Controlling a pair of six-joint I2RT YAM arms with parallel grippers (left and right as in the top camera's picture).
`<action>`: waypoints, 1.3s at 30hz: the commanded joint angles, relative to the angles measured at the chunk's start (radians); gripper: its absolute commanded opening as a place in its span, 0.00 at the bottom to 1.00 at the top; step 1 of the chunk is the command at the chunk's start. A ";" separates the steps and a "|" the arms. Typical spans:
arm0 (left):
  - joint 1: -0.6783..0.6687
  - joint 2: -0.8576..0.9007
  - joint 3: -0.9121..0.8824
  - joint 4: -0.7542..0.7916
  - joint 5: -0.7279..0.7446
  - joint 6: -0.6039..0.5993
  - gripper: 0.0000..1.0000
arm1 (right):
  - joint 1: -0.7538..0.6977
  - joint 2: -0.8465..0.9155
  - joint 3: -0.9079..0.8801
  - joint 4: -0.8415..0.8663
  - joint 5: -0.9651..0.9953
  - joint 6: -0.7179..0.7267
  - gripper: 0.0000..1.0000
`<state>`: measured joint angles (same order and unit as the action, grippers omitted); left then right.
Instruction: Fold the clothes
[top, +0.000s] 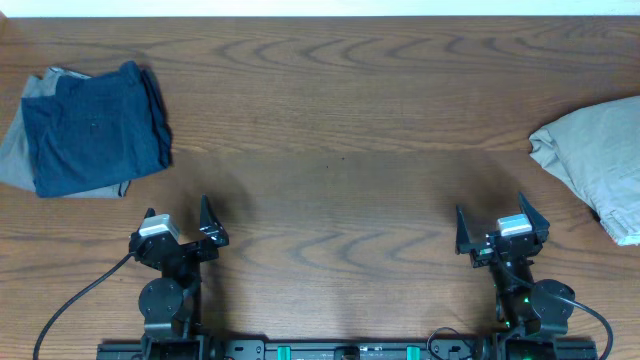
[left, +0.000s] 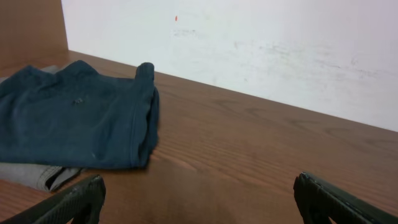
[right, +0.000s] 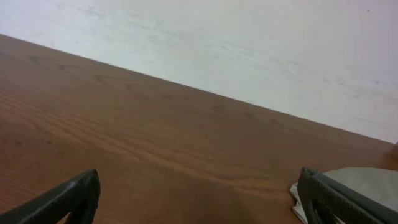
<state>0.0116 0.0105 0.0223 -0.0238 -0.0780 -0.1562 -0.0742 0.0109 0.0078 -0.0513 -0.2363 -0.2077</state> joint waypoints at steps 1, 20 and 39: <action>0.003 -0.004 -0.018 -0.042 -0.005 0.010 0.98 | 0.008 -0.003 -0.002 -0.003 -0.007 0.009 0.99; 0.003 -0.004 -0.018 -0.042 -0.005 0.010 0.98 | 0.008 -0.003 -0.002 -0.003 -0.007 0.009 0.99; 0.004 0.001 -0.018 -0.036 -0.065 0.198 0.98 | 0.008 -0.003 -0.002 -0.003 -0.007 0.009 0.99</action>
<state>0.0116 0.0113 0.0227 -0.0219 -0.1066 -0.0044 -0.0742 0.0109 0.0078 -0.0513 -0.2363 -0.2077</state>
